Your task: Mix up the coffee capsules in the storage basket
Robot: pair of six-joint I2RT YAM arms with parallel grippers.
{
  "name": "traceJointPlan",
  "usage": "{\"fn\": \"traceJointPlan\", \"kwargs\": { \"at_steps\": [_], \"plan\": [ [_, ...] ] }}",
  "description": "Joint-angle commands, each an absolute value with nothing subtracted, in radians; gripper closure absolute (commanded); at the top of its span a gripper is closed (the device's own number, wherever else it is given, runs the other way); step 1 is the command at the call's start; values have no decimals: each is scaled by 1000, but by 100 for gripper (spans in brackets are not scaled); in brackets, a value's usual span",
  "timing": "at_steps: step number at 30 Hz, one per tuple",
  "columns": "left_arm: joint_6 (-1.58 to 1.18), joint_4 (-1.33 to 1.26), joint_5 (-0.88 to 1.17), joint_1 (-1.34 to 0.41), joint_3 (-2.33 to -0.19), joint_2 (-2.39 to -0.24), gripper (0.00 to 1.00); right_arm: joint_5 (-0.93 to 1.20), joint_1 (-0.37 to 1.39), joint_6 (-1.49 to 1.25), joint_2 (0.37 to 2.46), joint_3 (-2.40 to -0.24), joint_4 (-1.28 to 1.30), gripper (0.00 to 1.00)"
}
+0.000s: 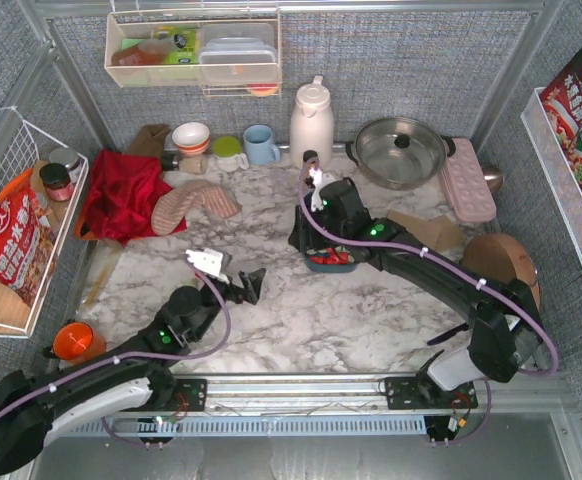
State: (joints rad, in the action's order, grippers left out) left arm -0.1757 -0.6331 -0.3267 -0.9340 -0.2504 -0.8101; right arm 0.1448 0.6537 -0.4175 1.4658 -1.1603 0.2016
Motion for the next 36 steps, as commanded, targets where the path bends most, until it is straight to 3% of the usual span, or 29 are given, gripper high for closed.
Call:
{"fn": "traceJointPlan", "kwargs": {
  "at_steps": [1,5,10,13,19,24,30,36],
  "plan": [
    [-412,-322,-602,-935,-261,-733,1,-279,626,-210,1500,-1188,223,65],
    [-640,-6,-794,-933,-281,-662,1,-435,567,-102,1626,-1248,204,64],
    [-836,249,-885,-912,-270,-575,1,-432,470,-76,1821,-1384,213,60],
    [-858,299,-851,-879,-269,-528,1,-423,432,-82,1918,-1477,253,56],
    [-825,268,-599,-695,-261,-546,1,-368,394,-120,2010,-1567,305,34],
    [-801,206,-448,-579,-289,-710,1,-346,385,-134,1972,-1535,314,22],
    [-773,138,-364,-507,-330,-875,1,-270,387,-184,1795,-1370,281,21],
    [-718,94,-334,-448,-363,-949,20,-232,396,-222,1635,-1202,224,21]
  ]
}}
